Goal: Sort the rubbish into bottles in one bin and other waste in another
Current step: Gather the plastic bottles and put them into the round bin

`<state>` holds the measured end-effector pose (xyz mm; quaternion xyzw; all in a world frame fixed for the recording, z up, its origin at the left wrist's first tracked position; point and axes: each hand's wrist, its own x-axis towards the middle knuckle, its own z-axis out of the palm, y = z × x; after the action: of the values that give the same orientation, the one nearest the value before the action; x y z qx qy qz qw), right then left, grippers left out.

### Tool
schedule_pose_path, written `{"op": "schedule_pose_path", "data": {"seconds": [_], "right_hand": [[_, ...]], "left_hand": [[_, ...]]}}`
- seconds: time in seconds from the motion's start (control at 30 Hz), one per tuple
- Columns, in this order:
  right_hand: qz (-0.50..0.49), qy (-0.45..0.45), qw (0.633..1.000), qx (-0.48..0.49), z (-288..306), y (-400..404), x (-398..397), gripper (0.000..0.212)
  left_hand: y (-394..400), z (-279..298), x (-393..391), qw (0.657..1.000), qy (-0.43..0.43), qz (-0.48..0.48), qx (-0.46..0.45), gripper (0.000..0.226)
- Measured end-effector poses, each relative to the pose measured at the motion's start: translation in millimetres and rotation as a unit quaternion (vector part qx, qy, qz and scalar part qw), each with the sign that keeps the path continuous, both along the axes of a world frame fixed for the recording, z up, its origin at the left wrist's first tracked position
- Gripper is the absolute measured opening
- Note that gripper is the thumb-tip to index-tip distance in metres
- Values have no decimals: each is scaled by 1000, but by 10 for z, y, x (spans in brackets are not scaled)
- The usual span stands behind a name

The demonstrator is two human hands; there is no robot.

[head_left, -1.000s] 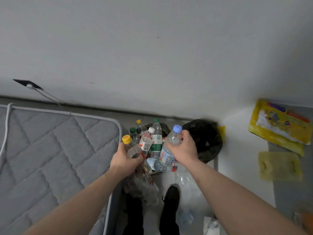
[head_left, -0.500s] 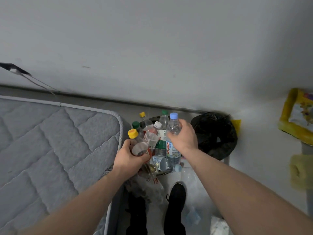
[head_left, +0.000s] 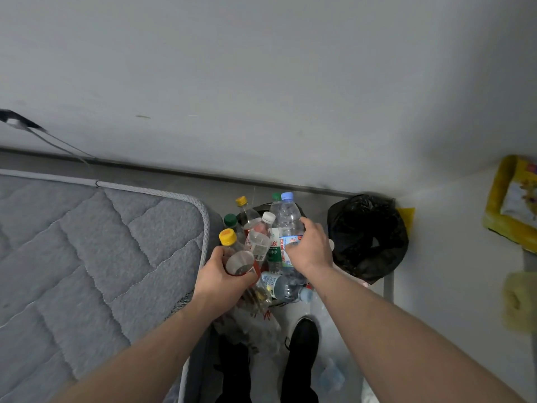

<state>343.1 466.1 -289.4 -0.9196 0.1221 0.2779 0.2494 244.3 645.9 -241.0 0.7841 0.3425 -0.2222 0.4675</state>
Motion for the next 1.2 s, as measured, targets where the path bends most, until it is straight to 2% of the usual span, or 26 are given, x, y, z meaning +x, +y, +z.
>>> {"op": "schedule_pose_path", "data": {"seconds": [0.13, 0.37, 0.43, 0.57, 0.67, 0.93, 1.2], "right_hand": [[2, 15, 1000, -20, 7, 26, -27, 79], [3, 1, 1000, 8, 33, -78, 10, 85], [5, -4, 1000, 11, 32, -127, 22, 84], [2, -9, 1000, 24, 27, -215, -12, 80], [5, -15, 999, 36, 1, -251, -47, 80], [23, -31, 998, 57, 5, -205, -121, 69], [38, -31, 997, 61, -29, -185, -228, 79]], "left_hand": [[-12, 16, 24, 1000, -3, 1, -7, 40], [-61, -11, 310, 1000, -4, -18, 4, 39], [-104, -56, 478, 999, 8, -36, 13, 47], [-235, -159, 781, 994, 29, -87, 53, 78], [-362, -224, 876, 994, 14, -87, 65, 72], [-515, -352, 703, 994, -33, -63, 84, 76], [-556, -381, 474, 994, -50, -50, 88, 67]]}}
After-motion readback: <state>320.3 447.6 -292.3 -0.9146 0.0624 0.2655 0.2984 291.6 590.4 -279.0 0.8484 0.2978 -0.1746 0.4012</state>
